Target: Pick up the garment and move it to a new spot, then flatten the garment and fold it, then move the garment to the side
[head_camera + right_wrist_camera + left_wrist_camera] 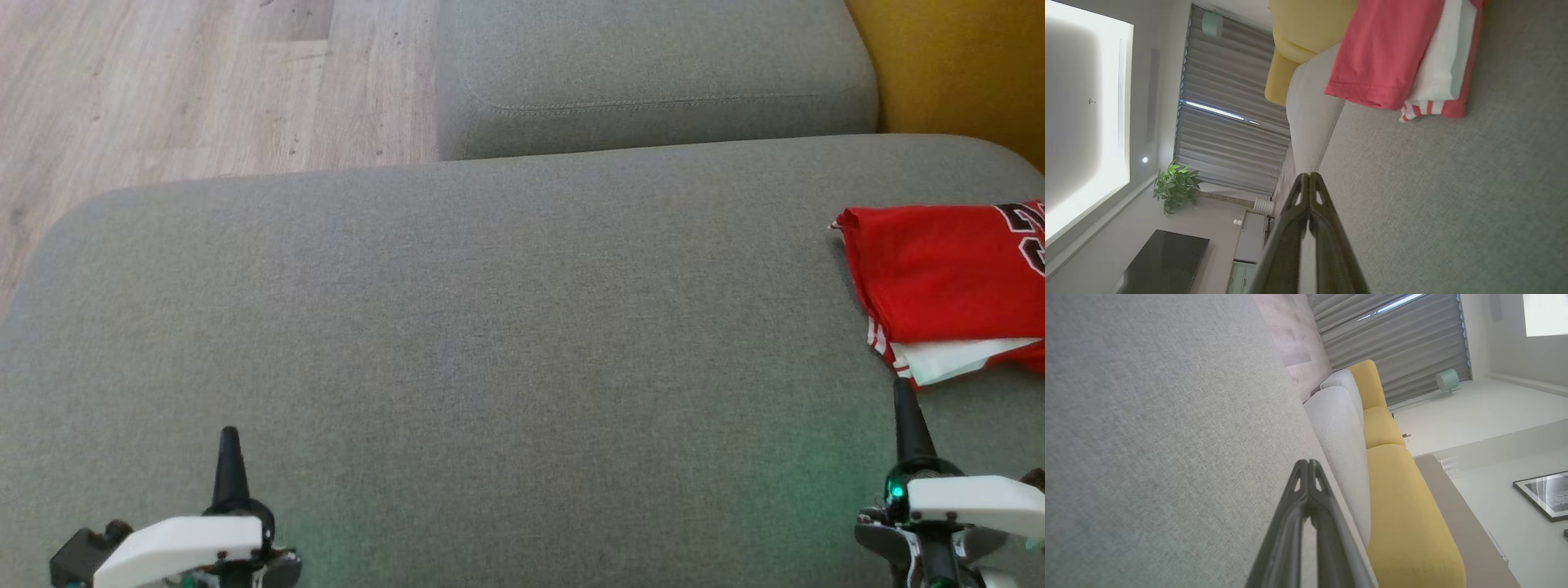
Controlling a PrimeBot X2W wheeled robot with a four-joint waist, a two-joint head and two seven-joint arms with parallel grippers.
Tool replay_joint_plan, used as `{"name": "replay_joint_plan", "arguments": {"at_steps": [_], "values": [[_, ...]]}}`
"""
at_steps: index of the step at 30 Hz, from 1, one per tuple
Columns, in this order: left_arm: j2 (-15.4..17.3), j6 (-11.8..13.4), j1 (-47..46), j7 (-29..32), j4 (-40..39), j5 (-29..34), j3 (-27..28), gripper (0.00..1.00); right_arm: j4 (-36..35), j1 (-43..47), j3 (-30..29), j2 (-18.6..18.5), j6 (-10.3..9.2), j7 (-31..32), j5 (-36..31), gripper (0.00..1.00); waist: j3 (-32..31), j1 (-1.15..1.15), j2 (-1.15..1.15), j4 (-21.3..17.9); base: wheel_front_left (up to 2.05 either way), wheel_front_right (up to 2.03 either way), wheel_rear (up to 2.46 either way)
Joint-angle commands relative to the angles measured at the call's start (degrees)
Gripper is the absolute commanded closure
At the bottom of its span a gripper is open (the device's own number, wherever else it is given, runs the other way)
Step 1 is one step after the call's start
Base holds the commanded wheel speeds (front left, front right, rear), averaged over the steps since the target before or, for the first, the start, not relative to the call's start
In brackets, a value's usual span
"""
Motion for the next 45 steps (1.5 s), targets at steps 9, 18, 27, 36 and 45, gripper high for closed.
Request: {"name": "replay_joint_plan", "arguments": {"at_steps": [9, 18, 27, 36, 45], "values": [[0.6, -1.5, -4.5, 1.7, -0.6, -6.8, 3.7, 1.00, -1.2, -4.8, 0.1, -1.3, -0.05, 1.7, 7.1, 1.00, 0.5, 0.00, 0.00, -0.4, 0.00, 0.00, 0.00], [0.5, -2.6, -5.8, 3.3, 0.2, -12.9, 5.2, 1.00, -0.7, -6.2, -0.5, -1.3, -0.05, 3.2, 13.3, 1.00, 0.9, 0.00, 0.00, -0.7, 0.00, 0.00, 0.00], [0.4, -3.8, -7.2, 4.9, 1.0, -18.9, 6.8, 1.00, -0.3, -7.5, -1.1, -1.3, -0.05, 4.8, 19.5, 1.00, 1.4, 0.00, 0.00, -1.1, 0.00, 0.00, 0.00], [0.3, -3.9, -7.4, 5.2, 1.1, -19.5, 7.2, 1.00, -0.2, -7.7, -1.3, -1.2, -0.05, 5.1, 20.2, 1.00, 1.5, 0.00, 0.00, -1.1, 0.00, 0.00, 0.00], [0.1, -3.9, -7.4, 5.4, 1.2, -19.4, 7.4, 1.00, -0.2, -7.7, -1.5, -1.0, -0.05, 5.2, 20.0, 1.00, 1.5, 0.00, 0.00, -1.1, 0.00, 0.00, 0.00]]}}
